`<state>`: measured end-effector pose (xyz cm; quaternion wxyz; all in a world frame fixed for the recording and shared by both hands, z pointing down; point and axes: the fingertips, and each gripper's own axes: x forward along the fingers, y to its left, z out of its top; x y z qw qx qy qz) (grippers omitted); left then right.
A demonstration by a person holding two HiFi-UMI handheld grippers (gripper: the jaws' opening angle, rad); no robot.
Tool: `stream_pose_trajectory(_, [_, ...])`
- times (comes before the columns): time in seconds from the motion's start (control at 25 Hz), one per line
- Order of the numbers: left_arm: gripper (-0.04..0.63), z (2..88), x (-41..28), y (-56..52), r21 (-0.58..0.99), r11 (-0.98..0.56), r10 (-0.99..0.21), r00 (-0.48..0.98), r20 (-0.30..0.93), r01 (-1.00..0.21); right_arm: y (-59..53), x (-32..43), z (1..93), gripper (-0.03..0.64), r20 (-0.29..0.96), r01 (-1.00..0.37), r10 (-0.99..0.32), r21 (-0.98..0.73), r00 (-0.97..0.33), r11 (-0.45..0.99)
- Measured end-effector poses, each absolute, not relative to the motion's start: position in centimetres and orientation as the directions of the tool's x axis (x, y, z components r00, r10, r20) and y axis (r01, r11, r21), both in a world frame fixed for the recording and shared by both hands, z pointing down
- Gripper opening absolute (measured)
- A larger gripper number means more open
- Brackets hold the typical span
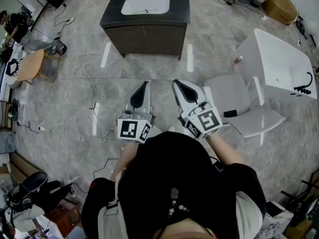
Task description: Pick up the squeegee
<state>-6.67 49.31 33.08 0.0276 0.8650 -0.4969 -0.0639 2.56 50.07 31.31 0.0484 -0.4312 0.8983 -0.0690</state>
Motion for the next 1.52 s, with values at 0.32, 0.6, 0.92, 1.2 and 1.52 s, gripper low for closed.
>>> stream_pose_trajectory(0.32, [0.002, 33.5, -5.5, 49.3, 0.12, -0.488, -0.873, 0.48, -0.087, -0.865, 49.8, 3.7, 31.9, 0.002, -0.028, -0.766, -0.777, -0.155, -0.628, 0.624])
stream_pose_trajectory(0.6, [0.002, 33.5, -5.3, 48.8, 0.114, -0.478, -0.878, 0.471, -0.08, -0.871, 49.4, 3.8, 32.0, 0.002, -0.024, -0.757, -0.768, -0.153, -0.64, 0.635])
stream_pose_trajectory(0.92, [0.002, 33.9, -5.7, 48.6, 0.111, -0.454, -0.891, 0.448, -0.077, -0.884, 49.2, 3.3, 32.3, 0.002, -0.011, -0.733, -0.743, -0.157, -0.669, 0.662])
stream_pose_trajectory(1.2, [0.002, 34.7, -6.9, 48.2, 0.12, -0.42, -0.908, 0.415, -0.065, -0.9, 48.4, 3.4, 33.6, 0.003, 0.01, -0.736, -0.747, -0.177, -0.665, 0.653])
stream_pose_trajectory(1.52, [0.002, 35.8, -8.1, 45.1, 0.152, -0.419, -0.908, 0.414, -0.065, -0.895, 45.5, 3.2, 34.5, 0.003, 0.034, -0.77, -0.777, -0.169, -0.629, 0.615])
